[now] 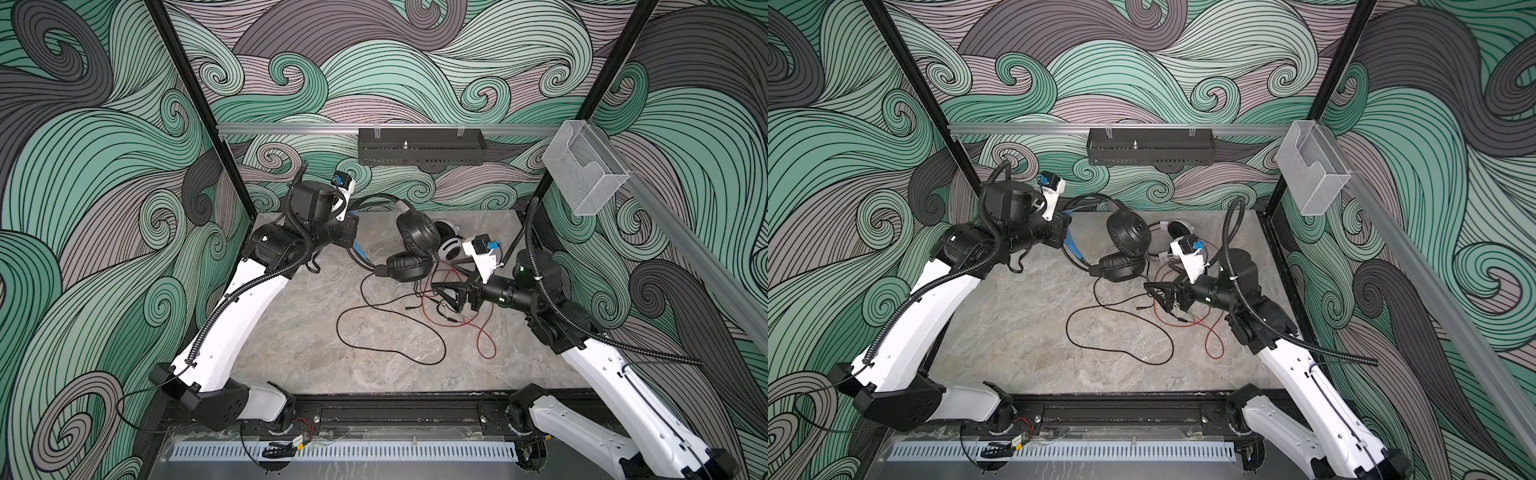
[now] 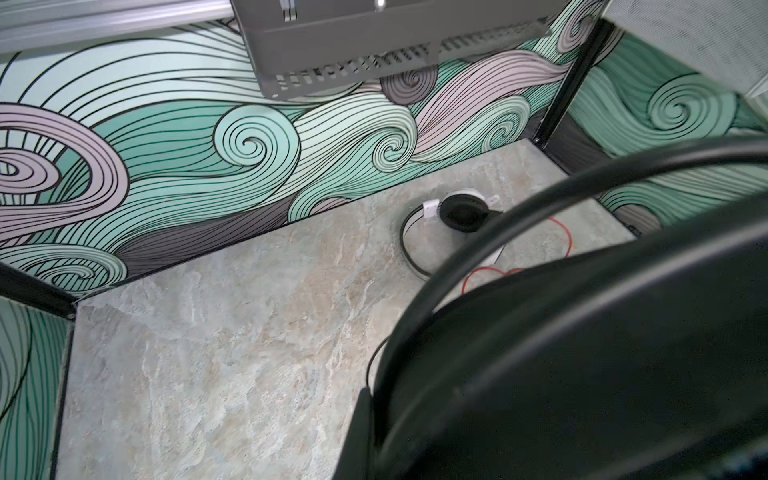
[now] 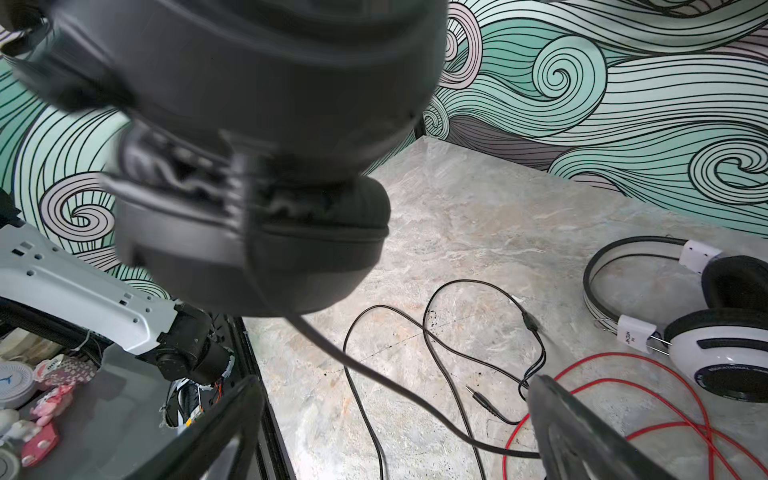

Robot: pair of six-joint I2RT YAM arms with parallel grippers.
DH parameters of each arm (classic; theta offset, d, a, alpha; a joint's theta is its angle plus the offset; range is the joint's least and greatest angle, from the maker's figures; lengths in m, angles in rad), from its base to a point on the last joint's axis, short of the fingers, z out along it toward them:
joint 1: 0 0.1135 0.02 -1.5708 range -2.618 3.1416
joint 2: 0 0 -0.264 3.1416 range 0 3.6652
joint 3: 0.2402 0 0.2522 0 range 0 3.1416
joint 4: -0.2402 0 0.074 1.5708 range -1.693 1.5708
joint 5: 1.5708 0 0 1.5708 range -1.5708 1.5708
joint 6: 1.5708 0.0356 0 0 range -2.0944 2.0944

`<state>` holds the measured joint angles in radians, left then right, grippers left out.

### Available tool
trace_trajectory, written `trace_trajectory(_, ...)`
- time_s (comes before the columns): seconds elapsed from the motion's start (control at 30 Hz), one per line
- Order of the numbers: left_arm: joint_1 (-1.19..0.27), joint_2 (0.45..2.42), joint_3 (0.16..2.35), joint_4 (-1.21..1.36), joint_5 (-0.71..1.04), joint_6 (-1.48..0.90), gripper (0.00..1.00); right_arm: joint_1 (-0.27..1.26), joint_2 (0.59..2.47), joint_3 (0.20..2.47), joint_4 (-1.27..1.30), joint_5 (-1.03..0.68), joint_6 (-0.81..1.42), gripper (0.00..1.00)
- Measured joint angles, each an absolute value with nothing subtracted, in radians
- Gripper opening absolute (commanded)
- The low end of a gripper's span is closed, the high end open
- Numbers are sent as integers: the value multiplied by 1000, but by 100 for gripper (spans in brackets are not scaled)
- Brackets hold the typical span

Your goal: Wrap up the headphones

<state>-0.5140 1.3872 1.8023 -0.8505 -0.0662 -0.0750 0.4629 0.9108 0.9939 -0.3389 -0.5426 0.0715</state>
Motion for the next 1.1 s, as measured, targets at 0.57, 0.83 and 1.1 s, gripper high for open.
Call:
trace_trajectory(0.57,-514,1378,1961,-925,77,-193,0,480,1028,962,-116,-590,164,81)
trace_trajectory(0.83,-514,1377,2047,-952,90,-230,0,485,1040,907,-43,-609,207,79)
trace_trajectory(1.1,-514,1380,2062,-966,123,-281,0,507,1092,895,30,-610,226,74)
